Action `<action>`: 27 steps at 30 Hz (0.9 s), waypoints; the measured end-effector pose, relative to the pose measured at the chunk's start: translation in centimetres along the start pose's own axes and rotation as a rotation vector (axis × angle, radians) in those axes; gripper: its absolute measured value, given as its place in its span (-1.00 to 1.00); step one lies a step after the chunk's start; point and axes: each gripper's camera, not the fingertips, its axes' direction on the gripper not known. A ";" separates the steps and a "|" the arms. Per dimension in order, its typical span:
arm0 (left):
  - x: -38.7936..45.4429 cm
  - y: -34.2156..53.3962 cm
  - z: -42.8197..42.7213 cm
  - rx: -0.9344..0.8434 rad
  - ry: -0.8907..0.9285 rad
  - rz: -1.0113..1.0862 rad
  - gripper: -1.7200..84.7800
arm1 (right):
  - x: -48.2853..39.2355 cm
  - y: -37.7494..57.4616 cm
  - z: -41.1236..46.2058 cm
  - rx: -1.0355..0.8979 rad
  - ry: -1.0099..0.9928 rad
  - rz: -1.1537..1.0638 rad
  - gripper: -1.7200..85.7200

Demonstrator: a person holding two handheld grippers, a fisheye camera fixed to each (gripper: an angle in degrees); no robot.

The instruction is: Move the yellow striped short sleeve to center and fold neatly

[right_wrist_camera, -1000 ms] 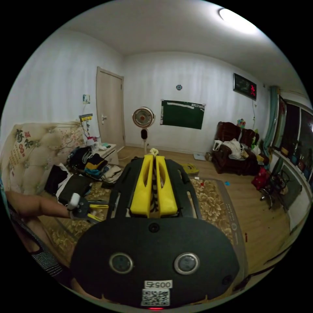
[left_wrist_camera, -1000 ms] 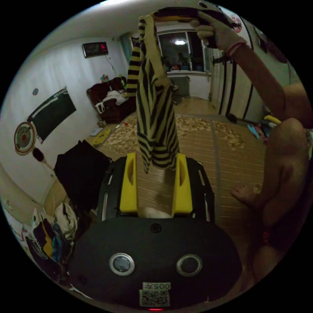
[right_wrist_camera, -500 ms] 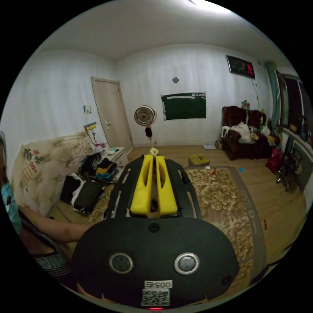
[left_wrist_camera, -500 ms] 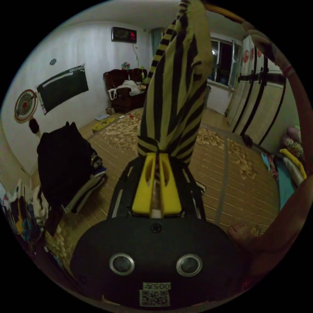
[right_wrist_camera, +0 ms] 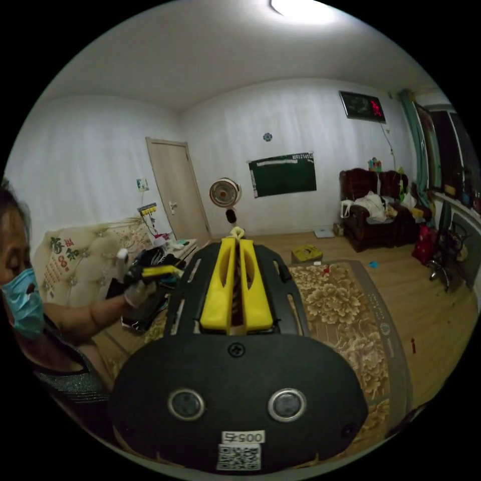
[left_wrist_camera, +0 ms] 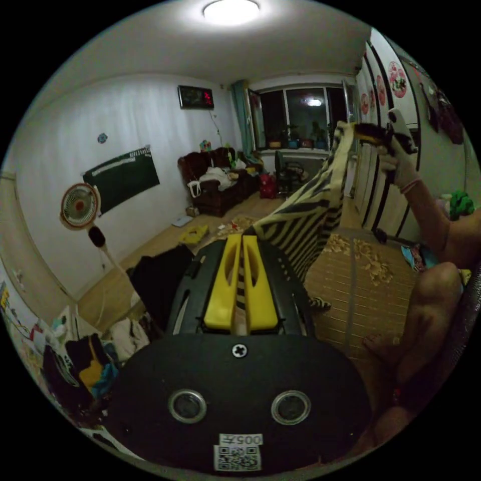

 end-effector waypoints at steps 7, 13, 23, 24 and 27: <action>-2.7 -4.1 -10.2 0.206 0.065 -0.019 -0.96 | -0.2 -1.1 -4.4 0.179 0.002 -0.202 -1.00; -3.5 -6.9 -11.9 0.184 0.081 0.020 -0.96 | 1.5 -2.6 -3.0 0.149 0.127 -0.314 -1.00; -13.8 -7.0 12.2 -0.157 0.186 -0.319 -0.96 | 21.4 -2.2 19.5 -0.253 0.065 -0.014 -0.99; -15.3 -6.6 16.4 -0.192 0.159 -0.375 -0.96 | 23.0 -1.8 21.6 -0.284 0.072 0.009 -0.99; -18.4 -5.3 26.3 -0.272 0.073 -0.506 -0.95 | 30.7 0.6 31.9 -0.421 0.101 0.097 -0.98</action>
